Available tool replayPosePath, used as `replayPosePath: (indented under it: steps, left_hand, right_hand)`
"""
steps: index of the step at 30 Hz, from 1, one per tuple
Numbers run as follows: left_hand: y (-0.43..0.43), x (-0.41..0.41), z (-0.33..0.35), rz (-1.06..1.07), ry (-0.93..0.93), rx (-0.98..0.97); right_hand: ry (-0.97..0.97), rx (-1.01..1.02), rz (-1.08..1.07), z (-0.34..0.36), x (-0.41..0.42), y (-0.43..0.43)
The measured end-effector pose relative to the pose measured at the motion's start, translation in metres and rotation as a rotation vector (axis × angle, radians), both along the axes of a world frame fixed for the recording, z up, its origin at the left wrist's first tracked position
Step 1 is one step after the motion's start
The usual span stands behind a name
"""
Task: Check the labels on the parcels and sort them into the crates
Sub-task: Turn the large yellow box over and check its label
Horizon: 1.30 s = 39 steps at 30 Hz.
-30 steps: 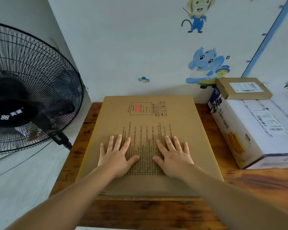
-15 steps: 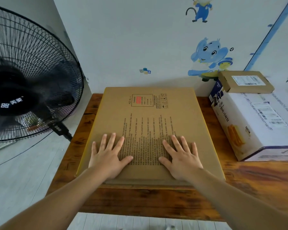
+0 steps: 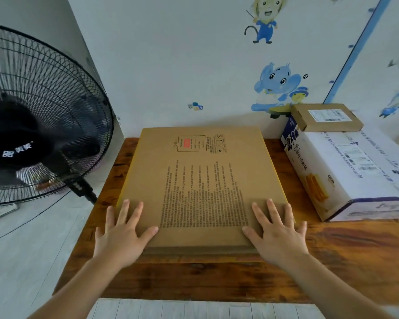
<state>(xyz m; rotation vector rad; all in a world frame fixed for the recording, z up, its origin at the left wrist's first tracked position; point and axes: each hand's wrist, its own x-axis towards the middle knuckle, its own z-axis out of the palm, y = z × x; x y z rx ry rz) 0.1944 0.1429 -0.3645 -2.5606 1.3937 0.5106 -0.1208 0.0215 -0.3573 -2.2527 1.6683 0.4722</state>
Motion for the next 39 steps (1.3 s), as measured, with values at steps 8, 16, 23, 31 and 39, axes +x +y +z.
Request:
replayPosePath:
  steps: [8,16,23,31,39]
  left_hand:
    - [0.005,-0.001,-0.001,0.034,0.039,-0.026]
    - [0.024,0.007,0.003,0.011,0.133,-0.127]
    - [0.031,0.013,0.001,-0.027,0.173,-0.14]
    - [0.005,0.024,0.042,-0.028,0.142,-0.227]
    - [-0.022,0.031,0.107,-0.062,0.089,-0.324]
  right_hand:
    - [-0.05,-0.078,-0.009,-0.006,-0.007,0.006]
    - [-0.053,-0.005,-0.098,0.0,-0.011,0.009]
    - [-0.085,0.011,-0.048,0.005,-0.017,0.006]
    - [-0.165,-0.163,-0.024,0.052,-0.009,-0.012]
    - [-0.177,-0.302,-0.025,0.109,0.003,-0.04]
